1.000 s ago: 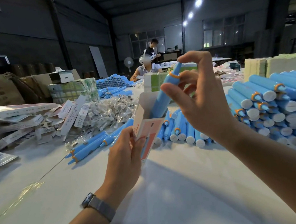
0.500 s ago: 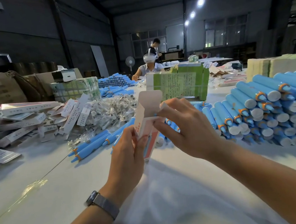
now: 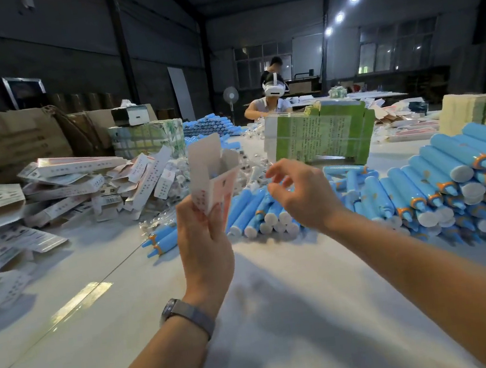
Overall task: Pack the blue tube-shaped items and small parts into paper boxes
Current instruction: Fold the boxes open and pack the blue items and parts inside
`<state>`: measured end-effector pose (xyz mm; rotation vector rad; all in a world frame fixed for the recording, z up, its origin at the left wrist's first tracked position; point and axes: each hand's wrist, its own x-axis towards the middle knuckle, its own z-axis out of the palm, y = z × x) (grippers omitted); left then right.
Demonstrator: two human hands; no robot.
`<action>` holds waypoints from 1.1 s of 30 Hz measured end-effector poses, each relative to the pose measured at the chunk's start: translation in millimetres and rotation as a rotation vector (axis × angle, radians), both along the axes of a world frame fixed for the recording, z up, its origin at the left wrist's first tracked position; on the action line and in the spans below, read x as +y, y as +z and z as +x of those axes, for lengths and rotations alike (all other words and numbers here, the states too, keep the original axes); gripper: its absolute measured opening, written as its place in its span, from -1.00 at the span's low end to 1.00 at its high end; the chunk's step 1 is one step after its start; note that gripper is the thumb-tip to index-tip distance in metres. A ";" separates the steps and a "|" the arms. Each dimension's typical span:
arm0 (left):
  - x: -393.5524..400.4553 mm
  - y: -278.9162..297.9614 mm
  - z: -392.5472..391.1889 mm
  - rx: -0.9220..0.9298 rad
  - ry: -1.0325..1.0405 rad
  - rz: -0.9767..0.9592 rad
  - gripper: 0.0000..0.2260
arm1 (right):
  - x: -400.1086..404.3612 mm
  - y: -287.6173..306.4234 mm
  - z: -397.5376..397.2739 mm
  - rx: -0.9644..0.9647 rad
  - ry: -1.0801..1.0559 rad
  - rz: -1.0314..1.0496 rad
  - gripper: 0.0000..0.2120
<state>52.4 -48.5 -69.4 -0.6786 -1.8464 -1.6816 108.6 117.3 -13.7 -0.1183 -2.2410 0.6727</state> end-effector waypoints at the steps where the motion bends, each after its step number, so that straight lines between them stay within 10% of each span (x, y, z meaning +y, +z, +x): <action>1: -1.4 -0.5 -3.6 -0.015 0.018 0.013 -0.87 | -1.3 1.2 -19.0 -0.104 -0.011 0.023 -0.83; 15: -10.0 -8.0 -29.1 -0.006 0.098 0.098 -0.82 | -39.8 -13.2 -202.3 -0.836 -0.237 0.565 -0.58; 24: -7.7 -11.4 -29.5 0.001 0.036 0.100 -0.81 | -36.9 2.0 -181.3 -0.562 -0.192 0.294 -0.82; 33: -4.3 -5.9 -6.8 0.102 -0.048 0.012 -0.83 | -39.0 68.1 -29.0 0.321 0.184 -0.225 -0.87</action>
